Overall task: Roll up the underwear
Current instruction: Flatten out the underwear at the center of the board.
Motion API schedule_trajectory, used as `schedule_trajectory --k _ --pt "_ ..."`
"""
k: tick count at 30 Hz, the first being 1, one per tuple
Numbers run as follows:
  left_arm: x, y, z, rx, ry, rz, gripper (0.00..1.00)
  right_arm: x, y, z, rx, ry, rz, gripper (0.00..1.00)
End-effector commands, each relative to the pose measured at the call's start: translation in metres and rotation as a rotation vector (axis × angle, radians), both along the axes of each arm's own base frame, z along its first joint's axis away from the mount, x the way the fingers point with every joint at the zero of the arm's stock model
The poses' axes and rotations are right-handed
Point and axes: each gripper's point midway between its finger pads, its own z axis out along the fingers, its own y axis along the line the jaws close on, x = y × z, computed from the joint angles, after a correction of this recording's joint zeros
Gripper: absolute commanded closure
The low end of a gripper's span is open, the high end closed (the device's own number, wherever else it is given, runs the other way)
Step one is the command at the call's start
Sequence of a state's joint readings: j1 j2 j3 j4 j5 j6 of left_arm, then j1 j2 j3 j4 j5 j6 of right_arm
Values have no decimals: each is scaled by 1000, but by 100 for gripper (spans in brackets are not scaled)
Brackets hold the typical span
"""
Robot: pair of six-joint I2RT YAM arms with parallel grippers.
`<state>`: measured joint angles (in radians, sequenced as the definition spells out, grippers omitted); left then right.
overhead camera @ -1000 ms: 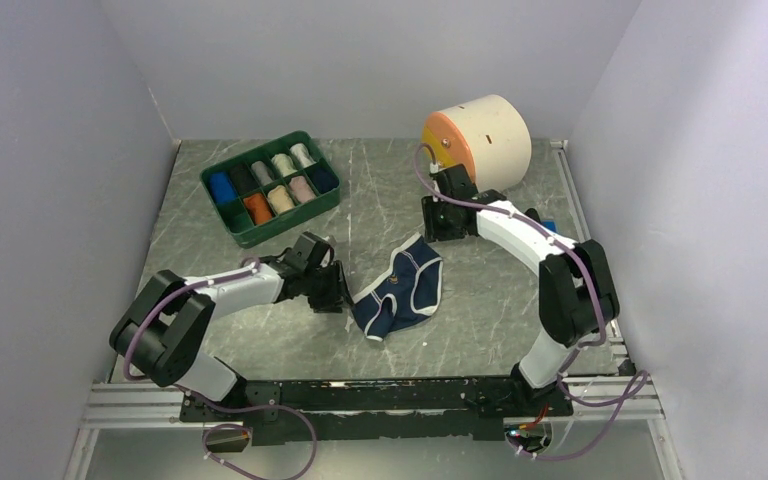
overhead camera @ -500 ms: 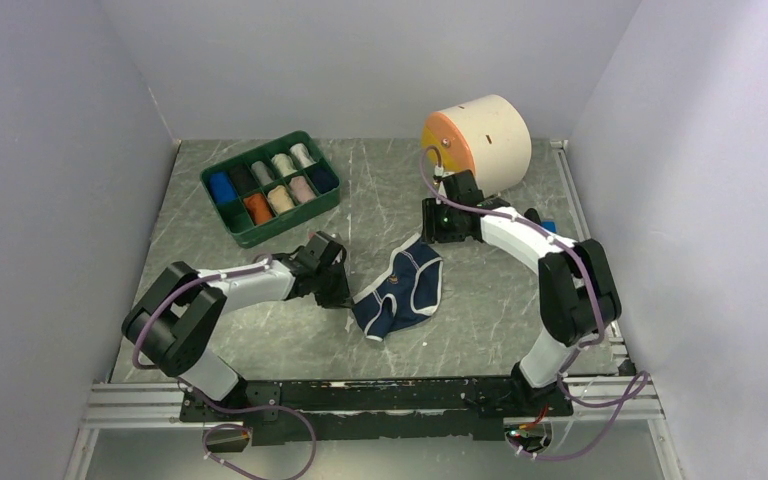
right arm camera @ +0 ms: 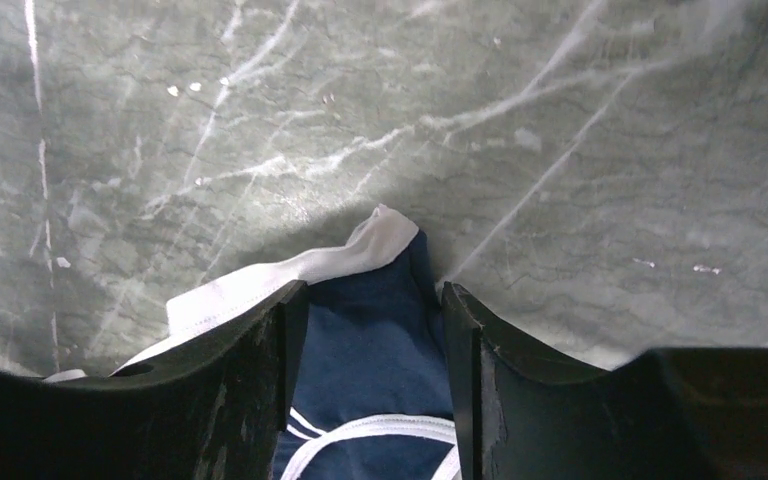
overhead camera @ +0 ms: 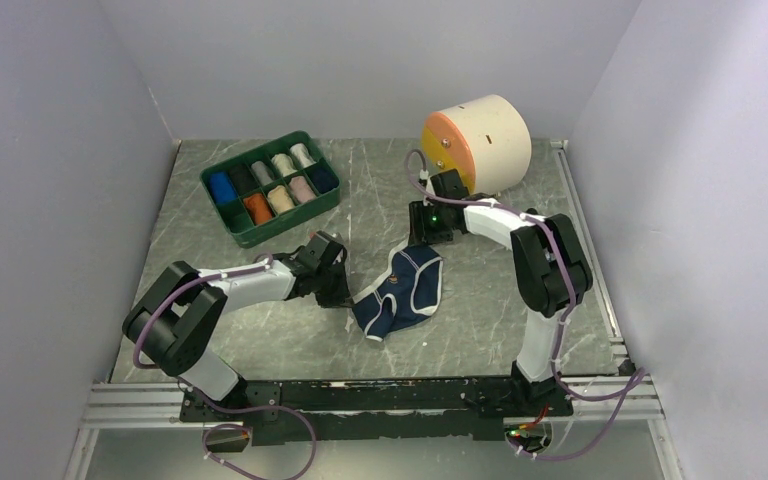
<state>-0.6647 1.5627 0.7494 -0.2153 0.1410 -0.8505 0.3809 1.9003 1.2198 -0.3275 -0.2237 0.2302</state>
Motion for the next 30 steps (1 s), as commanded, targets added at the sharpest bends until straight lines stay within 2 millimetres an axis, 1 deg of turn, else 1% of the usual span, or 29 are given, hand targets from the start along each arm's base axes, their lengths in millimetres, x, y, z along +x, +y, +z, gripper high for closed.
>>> schedule_trajectory --k 1,5,7,9,13,15,17,19,20,21,22,23,24,27,30 --pt "-13 26 -23 138 27 -16 95 23 12 19 32 -85 54 44" --pt "-12 28 -22 157 25 -23 95 26 17 17 44 -77 79 44" --pt "-12 28 -22 161 27 -24 95 28 18 14 38 -58 83 47" --pt "-12 28 -22 160 25 -27 95 29 16 12 28 -63 74 54" --pt "-13 29 -23 158 24 -28 95 31 11 19 10 -89 60 76" --pt "-12 28 -22 154 18 -30 95 31 11 30 20 -117 56 87" --pt "-9 28 -18 153 0 -30 95 30 11 44 36 -146 48 92" --pt "-3 30 -8 159 -38 -17 95 26 11 61 57 -172 42 97" --pt "-1 31 -3 158 -59 -12 95 23 10 70 65 -186 37 98" --pt "0 31 4 150 -77 -14 95 19 9 84 78 -211 34 99" --pt "4 34 11 159 -106 -6 95 14 8 89 87 -217 33 100" --pt "8 37 18 165 -133 3 95 9 7 105 109 -246 30 100" --pt "10 40 25 169 -159 10 95 3 6 114 129 -259 27 100" --pt "14 47 44 169 -226 23 95 -21 6 140 198 -285 32 100" --pt "14 53 67 160 -279 27 95 -46 10 161 274 -290 66 100"
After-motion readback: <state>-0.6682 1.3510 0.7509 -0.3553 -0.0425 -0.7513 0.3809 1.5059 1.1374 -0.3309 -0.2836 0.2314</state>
